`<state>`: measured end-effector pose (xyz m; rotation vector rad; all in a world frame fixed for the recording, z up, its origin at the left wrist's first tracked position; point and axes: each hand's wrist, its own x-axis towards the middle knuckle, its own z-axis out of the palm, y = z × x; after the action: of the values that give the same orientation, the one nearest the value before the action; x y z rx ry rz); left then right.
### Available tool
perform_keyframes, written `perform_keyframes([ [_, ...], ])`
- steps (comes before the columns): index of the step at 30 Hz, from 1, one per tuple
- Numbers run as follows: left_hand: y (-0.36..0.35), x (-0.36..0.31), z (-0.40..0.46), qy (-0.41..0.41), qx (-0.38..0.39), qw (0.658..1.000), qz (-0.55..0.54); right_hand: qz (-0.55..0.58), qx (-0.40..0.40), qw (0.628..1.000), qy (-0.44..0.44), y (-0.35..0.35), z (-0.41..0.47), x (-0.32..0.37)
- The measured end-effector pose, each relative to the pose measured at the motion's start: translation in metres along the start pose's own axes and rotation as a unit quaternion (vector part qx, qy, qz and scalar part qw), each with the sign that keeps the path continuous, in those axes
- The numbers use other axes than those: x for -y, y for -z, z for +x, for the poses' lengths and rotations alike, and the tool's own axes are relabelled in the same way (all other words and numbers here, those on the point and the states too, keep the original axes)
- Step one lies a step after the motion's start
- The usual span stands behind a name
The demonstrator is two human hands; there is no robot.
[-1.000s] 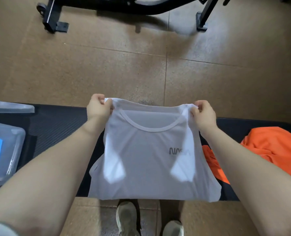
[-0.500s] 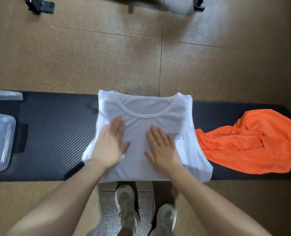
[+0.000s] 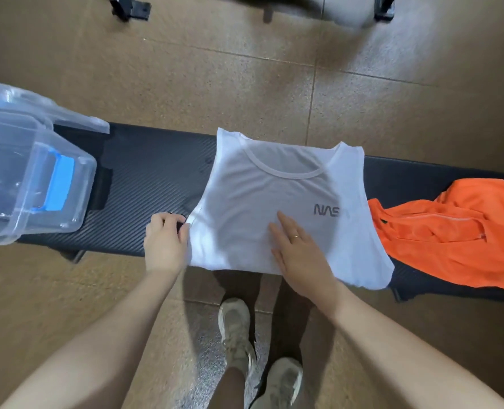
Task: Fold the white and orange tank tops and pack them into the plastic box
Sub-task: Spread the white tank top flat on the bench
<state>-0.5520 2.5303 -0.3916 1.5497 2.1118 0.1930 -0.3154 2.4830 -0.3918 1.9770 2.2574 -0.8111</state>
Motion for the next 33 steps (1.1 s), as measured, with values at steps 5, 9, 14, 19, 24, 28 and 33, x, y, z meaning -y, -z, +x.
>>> perform_keyframes([
  [5,0.002,0.006,0.000,-0.003,0.026,0.999,-0.043,0.026,0.020,0.999,-0.019,-0.011,0.003,0.023],
  [9,0.015,0.016,-0.002,0.042,0.040,0.968,-0.245,0.004,0.021,1.000,-0.009,-0.019,0.003,0.022],
  [14,0.028,0.041,-0.006,0.114,0.139,0.865,-0.468,-0.022,0.048,0.999,-0.009,-0.019,-0.002,0.024],
  [19,0.052,0.044,0.008,-0.020,0.211,0.939,-0.270,-0.061,0.025,0.998,-0.013,-0.022,0.004,0.020],
  [24,0.063,0.051,0.027,-0.160,0.148,0.966,0.139,-0.091,0.031,0.995,-0.029,-0.024,0.011,0.014],
  [28,0.052,0.057,0.029,-0.283,0.053,0.917,0.275,-0.097,0.042,0.994,-0.011,-0.026,0.014,0.017],
  [33,0.036,0.032,0.015,-0.202,-0.034,0.950,0.236,-0.005,0.015,1.000,-0.006,-0.011,0.011,0.021],
])
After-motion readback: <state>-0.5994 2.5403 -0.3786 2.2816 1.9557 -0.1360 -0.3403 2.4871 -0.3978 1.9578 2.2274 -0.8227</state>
